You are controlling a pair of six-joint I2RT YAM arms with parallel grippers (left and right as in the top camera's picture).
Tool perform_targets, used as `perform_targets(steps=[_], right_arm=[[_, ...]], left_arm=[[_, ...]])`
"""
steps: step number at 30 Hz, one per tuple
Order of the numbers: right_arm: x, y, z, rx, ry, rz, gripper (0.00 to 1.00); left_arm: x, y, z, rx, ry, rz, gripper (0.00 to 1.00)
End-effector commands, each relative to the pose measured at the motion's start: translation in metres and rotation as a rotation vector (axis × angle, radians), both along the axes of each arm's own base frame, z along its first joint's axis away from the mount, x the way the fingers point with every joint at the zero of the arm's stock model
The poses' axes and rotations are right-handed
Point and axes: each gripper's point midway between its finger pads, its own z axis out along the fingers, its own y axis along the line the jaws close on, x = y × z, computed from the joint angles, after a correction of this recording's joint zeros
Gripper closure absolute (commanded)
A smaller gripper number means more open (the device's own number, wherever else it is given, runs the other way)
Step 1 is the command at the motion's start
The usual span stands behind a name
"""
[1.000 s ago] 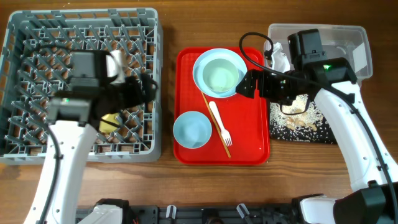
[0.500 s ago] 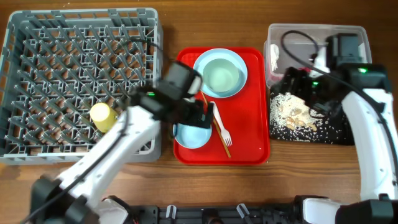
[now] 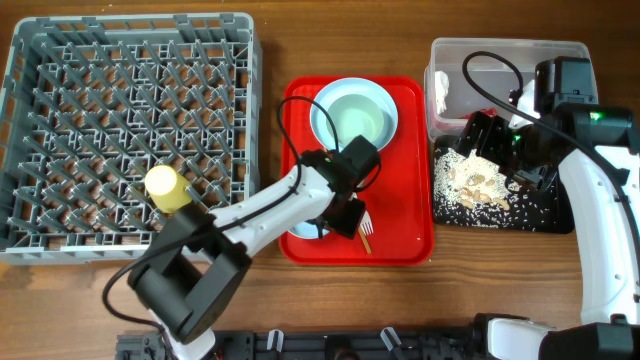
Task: Sort waste into correct bins and load items into the dishwasher rack
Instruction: 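Grasp the small blue bowl on the red tray with the left gripper, then carry the small blue bowl into the dish rack and open the left gripper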
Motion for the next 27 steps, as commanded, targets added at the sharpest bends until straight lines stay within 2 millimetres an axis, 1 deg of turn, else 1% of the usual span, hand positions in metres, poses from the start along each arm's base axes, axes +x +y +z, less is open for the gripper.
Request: perform_targets(steps=[1, 3, 6, 10, 13, 16, 18, 20, 22, 24, 27], right_arm=[[0.000, -0.003, 0.005, -0.024, -0.020, 0.013, 0.00], [0.000, -0.003, 0.005, -0.024, -0.019, 0.013, 0.00], [0.000, -0.003, 0.005, -0.024, -0.019, 0.013, 0.00], [0.000, -0.003, 0.005, -0.024, -0.019, 0.013, 0.00], [0.000, -0.003, 0.005, -0.024, -0.019, 0.014, 0.00], [0.000, -0.003, 0.004, -0.024, -0.018, 0.013, 0.00], [0.000, -0.003, 0.004, -0.023, -0.018, 0.013, 0.00], [0.000, -0.003, 0.004, -0.024, -0.017, 0.013, 0.00], [0.000, -0.003, 0.004, -0.024, -0.017, 0.014, 0.00], [0.000, -0.003, 0.004, -0.024, -0.017, 0.014, 0.00], [0.000, -0.003, 0.004, -0.024, -0.017, 0.014, 0.00]], left_arm=[[0.002, 0.001, -0.009, 0.026, 0.001, -0.003, 0.64], [0.004, 0.002, -0.009, 0.034, -0.008, -0.002, 0.76], [0.006, 0.005, -0.009, 0.050, -0.022, -0.001, 0.96], [0.008, 0.005, -0.005, 0.040, -0.029, 0.005, 0.96], [0.012, 0.002, 0.008, 0.019, -0.051, 0.010, 0.96], [0.024, -0.003, 0.037, -0.029, -0.100, 0.027, 0.96], [0.037, -0.002, 0.065, -0.073, -0.144, 0.055, 0.96], [0.051, 0.004, 0.103, -0.139, -0.186, 0.087, 0.96], [0.065, 0.016, 0.136, -0.199, -0.235, 0.121, 0.96], [0.079, 0.031, 0.163, -0.261, -0.288, 0.127, 0.96], [0.097, 0.063, 0.192, -0.347, -0.344, 0.167, 0.96]])
